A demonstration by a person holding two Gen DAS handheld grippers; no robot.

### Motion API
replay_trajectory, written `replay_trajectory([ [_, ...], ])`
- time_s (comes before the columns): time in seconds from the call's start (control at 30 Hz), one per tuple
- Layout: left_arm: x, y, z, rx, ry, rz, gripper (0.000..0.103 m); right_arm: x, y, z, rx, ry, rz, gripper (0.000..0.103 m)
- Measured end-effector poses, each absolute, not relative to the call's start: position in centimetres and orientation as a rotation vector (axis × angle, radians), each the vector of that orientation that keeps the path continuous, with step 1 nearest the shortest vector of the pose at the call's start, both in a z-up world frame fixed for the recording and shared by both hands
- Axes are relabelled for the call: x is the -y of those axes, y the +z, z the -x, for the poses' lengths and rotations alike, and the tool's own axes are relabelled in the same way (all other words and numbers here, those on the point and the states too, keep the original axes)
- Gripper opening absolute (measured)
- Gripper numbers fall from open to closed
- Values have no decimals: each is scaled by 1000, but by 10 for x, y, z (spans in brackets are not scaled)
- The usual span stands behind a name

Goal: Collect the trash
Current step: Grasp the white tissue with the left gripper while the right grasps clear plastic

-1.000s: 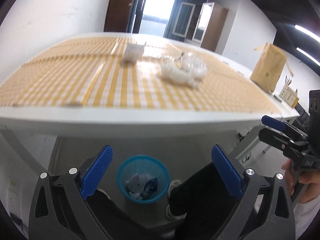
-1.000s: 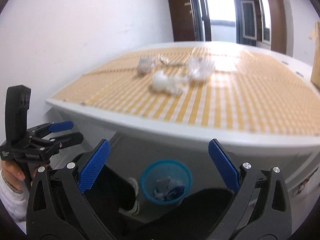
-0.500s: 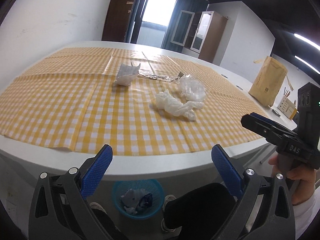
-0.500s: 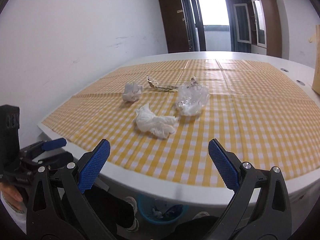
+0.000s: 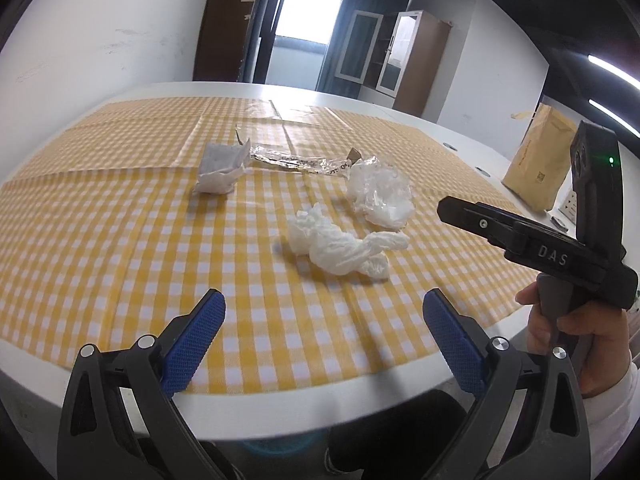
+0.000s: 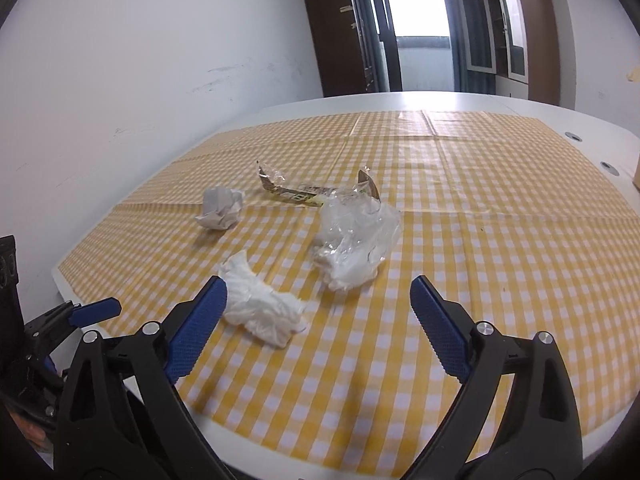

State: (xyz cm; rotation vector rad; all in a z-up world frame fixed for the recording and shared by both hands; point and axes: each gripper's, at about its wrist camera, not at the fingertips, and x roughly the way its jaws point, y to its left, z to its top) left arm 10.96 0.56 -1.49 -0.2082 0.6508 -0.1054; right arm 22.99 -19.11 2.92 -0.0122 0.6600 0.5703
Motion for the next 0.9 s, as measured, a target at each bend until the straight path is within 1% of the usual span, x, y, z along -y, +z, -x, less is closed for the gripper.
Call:
replay_trajectory([
  [0.1,-6,-15,-124,-662,-104,216,97,191,28,-245,-675,566,4,87],
  [0.2,-8,-15,-136,-665,-121,250,97,191,29,-260,-691,558,-1,83],
  [0.3,-5,-16,-148,-681,-132,262,97,189,30,-274,-702,550,3,81],
  [0.4,1,-18,-160,-694,-122,244,97,187,27,-288,-722,537,6,76],
  [0.47,2,-20,-167,-708,-109,243,97,186,24,-295,-735,534,11,69],
  [0.5,2,-21,-171,-716,-104,252,97,185,23,-299,-743,531,15,64],
  [0.53,1,-21,-175,-718,-102,266,97,185,21,-304,-755,525,16,60],
  [0.7,0,-26,-195,-744,-75,295,97,178,11,-321,-810,517,43,59],
  [0.8,2,-33,-208,-778,-54,279,95,176,6,-330,-829,497,56,59],
  [0.9,3,-41,-216,-808,-61,261,91,175,0,-337,-860,501,61,55],
])
